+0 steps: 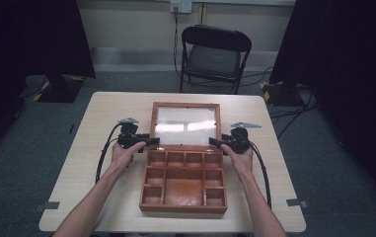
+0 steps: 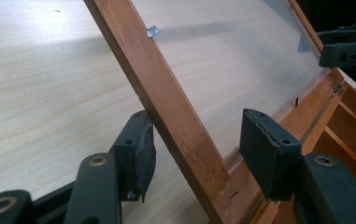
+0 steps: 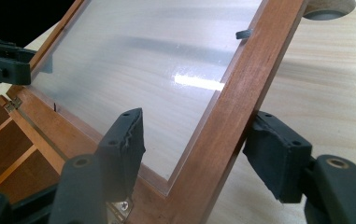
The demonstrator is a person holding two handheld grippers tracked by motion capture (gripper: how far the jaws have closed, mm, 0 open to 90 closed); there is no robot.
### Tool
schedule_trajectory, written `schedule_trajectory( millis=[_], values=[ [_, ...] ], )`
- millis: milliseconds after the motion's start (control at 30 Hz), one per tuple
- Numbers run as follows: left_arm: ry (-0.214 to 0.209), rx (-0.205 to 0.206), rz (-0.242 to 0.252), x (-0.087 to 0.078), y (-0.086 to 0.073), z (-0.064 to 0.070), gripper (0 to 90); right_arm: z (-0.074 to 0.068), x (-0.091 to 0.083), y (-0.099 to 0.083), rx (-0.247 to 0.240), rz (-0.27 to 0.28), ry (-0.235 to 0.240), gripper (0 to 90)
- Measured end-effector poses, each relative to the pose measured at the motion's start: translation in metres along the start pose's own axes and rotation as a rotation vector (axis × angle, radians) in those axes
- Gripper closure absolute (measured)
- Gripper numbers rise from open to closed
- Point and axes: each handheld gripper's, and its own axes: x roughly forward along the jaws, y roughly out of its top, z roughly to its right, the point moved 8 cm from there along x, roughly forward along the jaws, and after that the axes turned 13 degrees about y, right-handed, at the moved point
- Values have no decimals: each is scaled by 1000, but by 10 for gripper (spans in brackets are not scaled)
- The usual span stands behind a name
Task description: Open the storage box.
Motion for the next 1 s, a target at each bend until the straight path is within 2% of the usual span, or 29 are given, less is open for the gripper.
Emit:
schedule_trajectory(
  millis=[233,300,400,1000],
  values=[
    [5,2,-8,0,0,0,453,0,2,-2,8,-7,-4,362],
    [5,-25,-11,0,0,0,454,0,3,-2,13,-4,-8,349],
    [-2,-33,-12,1,-1,0,452,0,5,-3,18,-3,-13,328],
    [20,-37,-29,4,-3,-3,413,2,6,-7,43,-24,2,303]
  ],
)
